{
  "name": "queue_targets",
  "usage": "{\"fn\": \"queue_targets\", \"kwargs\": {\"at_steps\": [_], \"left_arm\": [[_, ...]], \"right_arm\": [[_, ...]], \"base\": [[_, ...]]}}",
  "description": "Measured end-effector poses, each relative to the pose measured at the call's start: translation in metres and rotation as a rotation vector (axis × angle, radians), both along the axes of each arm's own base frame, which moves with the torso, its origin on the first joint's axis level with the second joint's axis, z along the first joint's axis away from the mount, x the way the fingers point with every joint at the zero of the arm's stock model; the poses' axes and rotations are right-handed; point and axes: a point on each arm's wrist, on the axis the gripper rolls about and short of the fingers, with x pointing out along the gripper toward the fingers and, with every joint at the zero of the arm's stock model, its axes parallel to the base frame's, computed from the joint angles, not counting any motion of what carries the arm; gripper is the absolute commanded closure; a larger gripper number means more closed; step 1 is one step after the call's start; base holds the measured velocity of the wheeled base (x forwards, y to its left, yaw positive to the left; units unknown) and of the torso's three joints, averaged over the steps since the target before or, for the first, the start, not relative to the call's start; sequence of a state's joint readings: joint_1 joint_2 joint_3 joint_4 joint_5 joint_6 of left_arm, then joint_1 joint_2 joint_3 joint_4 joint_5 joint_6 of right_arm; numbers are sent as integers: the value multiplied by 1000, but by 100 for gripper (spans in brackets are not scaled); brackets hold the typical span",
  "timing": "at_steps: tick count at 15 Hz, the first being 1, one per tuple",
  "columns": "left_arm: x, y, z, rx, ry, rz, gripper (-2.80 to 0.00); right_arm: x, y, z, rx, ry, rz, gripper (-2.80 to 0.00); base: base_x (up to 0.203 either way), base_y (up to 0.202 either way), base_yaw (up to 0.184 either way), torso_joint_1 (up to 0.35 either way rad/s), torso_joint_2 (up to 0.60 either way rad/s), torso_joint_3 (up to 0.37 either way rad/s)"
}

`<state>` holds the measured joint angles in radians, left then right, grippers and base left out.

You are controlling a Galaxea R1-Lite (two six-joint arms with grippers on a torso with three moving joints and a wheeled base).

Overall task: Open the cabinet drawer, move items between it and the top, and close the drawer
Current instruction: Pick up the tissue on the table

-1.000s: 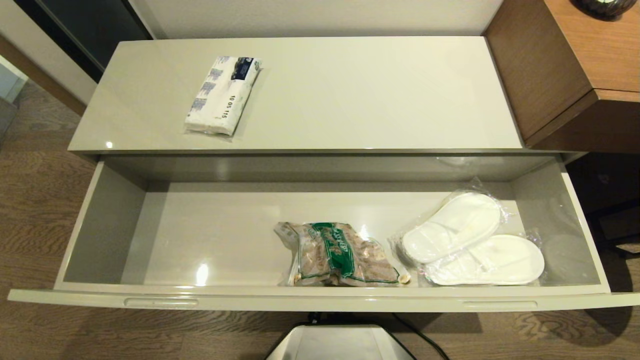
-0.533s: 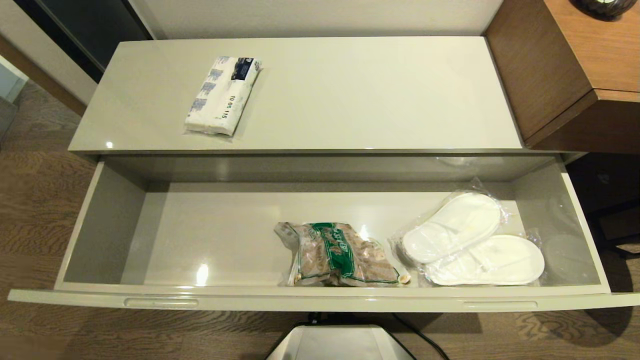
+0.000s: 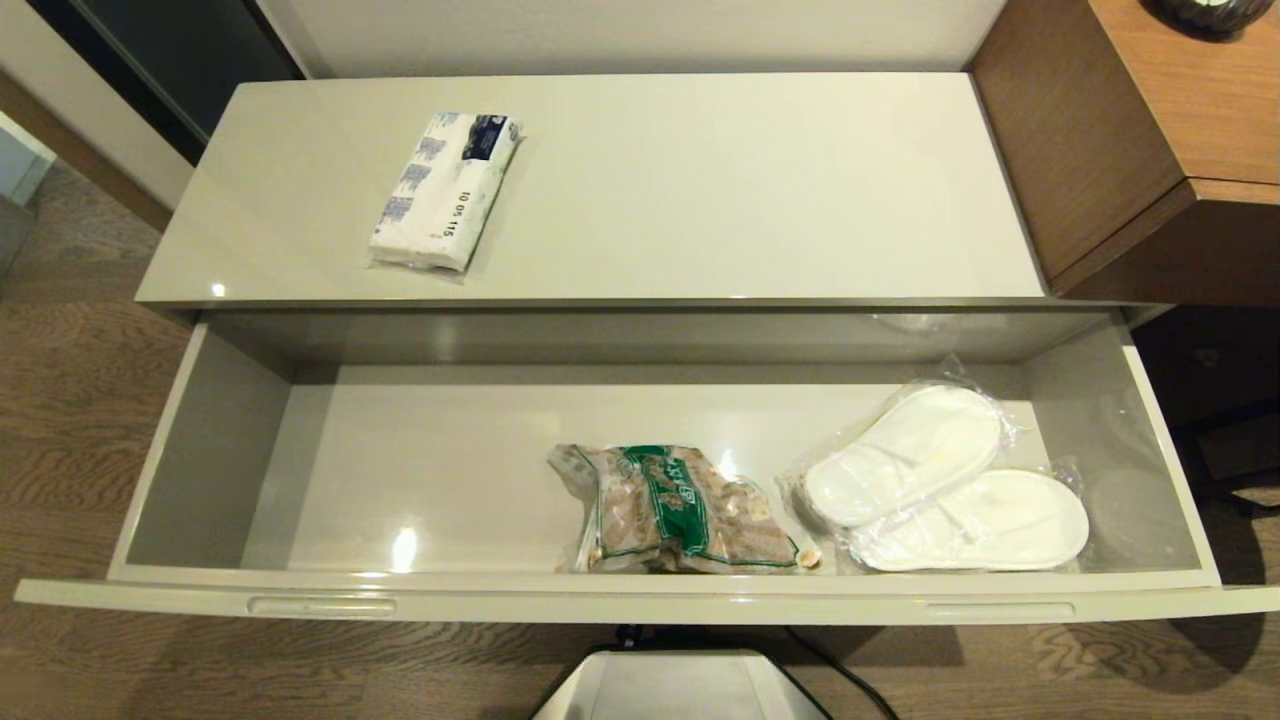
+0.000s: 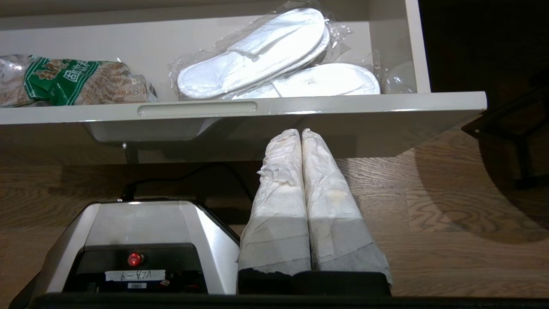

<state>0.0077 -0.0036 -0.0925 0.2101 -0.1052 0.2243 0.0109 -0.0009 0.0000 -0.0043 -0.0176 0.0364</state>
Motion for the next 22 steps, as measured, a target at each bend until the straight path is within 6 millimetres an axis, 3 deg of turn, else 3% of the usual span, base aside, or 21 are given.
{"fn": "queue_targets", "kwargs": {"at_steps": [2, 6, 22], "left_arm": [[7, 1, 3, -57, -141, 49, 0], [8, 2, -4, -132, -104, 85, 0], [9, 2, -5, -121, -100, 89, 0]], "right_arm": [[0, 0, 0, 0, 0, 1, 0], [0, 0, 0, 0, 0, 1, 0], [0, 0, 0, 0, 0, 1, 0]], "base": [[0, 0, 0, 0, 0, 0], [0, 0, 0, 0, 0, 0], [0, 0, 0, 0, 0, 0]]}}
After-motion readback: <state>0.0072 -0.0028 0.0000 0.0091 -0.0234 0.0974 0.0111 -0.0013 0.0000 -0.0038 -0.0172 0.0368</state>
